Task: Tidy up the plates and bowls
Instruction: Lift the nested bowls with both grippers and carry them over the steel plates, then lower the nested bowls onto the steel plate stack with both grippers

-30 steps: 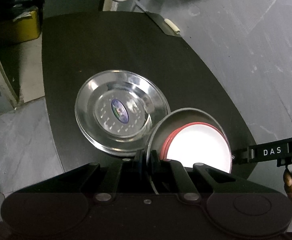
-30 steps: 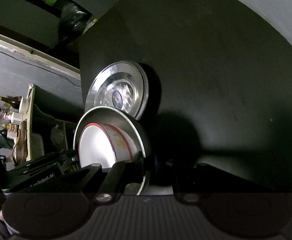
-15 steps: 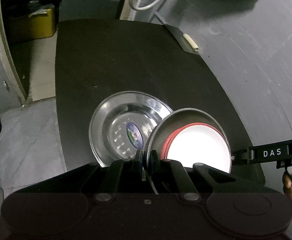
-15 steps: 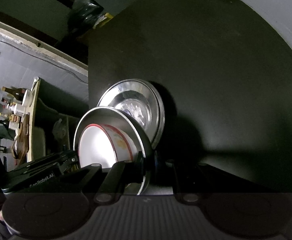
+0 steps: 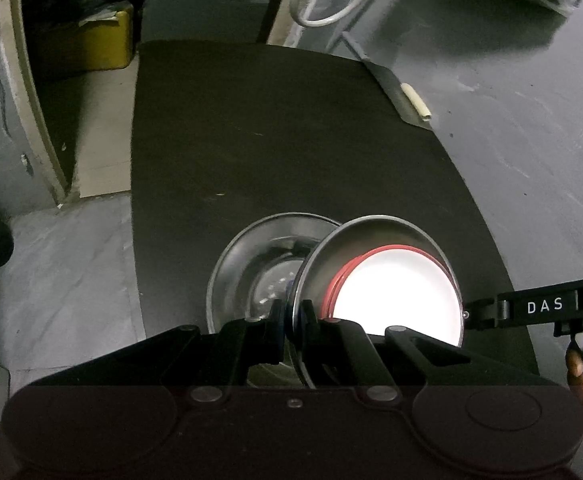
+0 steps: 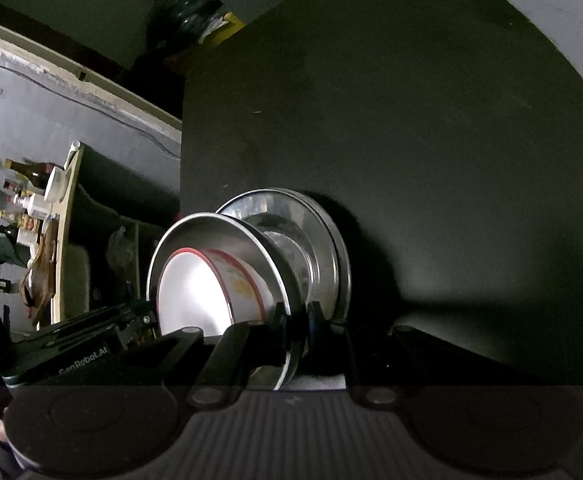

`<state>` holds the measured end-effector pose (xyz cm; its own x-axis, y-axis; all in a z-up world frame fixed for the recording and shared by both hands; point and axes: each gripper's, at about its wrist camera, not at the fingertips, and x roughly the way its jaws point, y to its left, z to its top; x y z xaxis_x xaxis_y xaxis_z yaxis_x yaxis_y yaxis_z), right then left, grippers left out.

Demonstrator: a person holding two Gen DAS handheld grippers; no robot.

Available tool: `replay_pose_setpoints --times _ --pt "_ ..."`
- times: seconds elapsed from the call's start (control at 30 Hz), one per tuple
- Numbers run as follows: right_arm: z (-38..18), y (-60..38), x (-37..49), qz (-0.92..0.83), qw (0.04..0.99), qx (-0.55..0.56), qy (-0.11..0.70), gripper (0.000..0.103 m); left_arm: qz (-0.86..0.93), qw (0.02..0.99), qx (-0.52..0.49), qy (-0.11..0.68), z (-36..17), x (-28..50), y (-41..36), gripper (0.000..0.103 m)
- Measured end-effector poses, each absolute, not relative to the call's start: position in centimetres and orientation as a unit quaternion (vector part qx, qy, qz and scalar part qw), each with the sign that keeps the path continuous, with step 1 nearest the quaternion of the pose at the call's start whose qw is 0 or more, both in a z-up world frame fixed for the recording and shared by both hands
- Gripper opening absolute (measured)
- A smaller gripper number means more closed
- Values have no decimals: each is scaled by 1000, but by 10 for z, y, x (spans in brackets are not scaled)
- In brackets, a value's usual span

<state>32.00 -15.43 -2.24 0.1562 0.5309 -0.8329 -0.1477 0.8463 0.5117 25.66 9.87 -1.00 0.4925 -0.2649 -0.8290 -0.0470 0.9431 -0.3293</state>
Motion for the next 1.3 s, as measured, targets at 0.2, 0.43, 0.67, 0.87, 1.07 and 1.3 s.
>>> replay_pose_setpoints --times 0.2,0.43,0.67,0.87,1.07,1.3 --pt "-27 -144 332 238 737 147 615 11 -46 847 -165 504 -17 265 107 5" --pt "-32 -135 340 247 728 135 625 11 -27 842 -172 510 -25 269 115 5" --pt "-37 -130 348 250 721 128 633 11 -16 838 -177 516 -32 274 122 5" --pt "-40 -130 350 244 718 125 640 12 -16 834 -169 525 -39 279 117 6" --pt "-43 -130 354 239 715 131 644 12 -15 834 -162 527 -43 283 114 6" --pt "-48 -131 354 233 715 140 644 12 -19 834 -155 530 -44 287 111 6"
